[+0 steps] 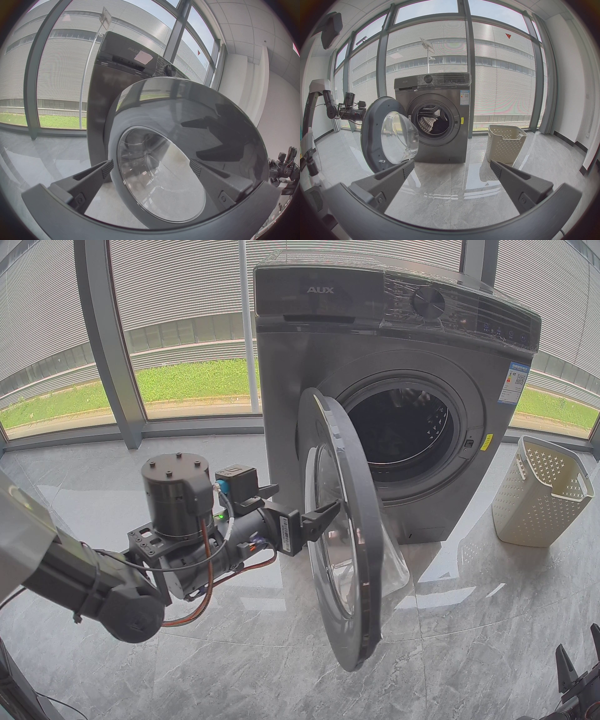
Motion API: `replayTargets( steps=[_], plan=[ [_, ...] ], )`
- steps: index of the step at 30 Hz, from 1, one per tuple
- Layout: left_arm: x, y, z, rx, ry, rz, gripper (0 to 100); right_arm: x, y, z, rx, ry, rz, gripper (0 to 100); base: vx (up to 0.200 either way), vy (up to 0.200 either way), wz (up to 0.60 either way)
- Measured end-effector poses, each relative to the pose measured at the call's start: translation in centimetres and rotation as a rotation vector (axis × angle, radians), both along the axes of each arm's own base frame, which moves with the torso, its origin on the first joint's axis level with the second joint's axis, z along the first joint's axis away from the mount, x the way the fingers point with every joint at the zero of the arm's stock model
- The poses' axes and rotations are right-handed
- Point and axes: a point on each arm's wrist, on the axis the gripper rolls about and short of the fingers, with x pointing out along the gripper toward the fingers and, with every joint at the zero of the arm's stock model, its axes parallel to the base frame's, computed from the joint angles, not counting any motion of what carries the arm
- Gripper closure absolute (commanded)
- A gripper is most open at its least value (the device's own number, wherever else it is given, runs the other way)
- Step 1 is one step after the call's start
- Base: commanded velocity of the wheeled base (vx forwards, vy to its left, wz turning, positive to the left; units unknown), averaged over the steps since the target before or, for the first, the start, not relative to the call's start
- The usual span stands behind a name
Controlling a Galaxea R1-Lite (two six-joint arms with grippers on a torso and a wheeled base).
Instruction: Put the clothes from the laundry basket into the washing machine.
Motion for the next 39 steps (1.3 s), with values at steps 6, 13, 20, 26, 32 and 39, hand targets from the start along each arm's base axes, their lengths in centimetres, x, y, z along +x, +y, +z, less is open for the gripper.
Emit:
replayTargets(
  steps=[6, 13, 20, 26, 32, 39],
  plan=[
    [1.8, -2.1, 0.3, -0.026, -0.034, -0.006, 0, 0.0, 0.0, 0.0, 0.0, 0.0, -0.001, 0, 0.0, 0.0, 0.0],
    [4.2, -4.7, 0.8, -0.066, -0.077, -0.019, 0, 0.0, 0.0, 0.0, 0.0, 0.0, -0.001, 0, 0.0, 0.0, 0.0],
    [6.6, -6.6, -0.7, -0.091, -0.025, -0.009, 0, 0.0, 0.0, 0.0, 0.0, 0.0, -0.001, 0, 0.0, 0.0, 0.0],
    [6.2, -5.8, -2.7, -0.037, 0.043, 0.009, 0, 0.0, 0.0, 0.0, 0.0, 0.0, 0.0, 0, 0.0, 0.0, 0.0],
    [2.8, -2.6, -3.1, 0.036, 0.098, 0.024, 0, 0.0, 0.0, 0.0, 0.0, -0.001, 0.0, 0, 0.0, 0.0, 0.0],
    [-3.6, 3.4, -2.7, 0.144, 0.118, 0.043, 0, 0.0, 0.0, 0.0, 0.0, -0.001, -0.001, 0, 0.0, 0.0, 0.0]
  ],
)
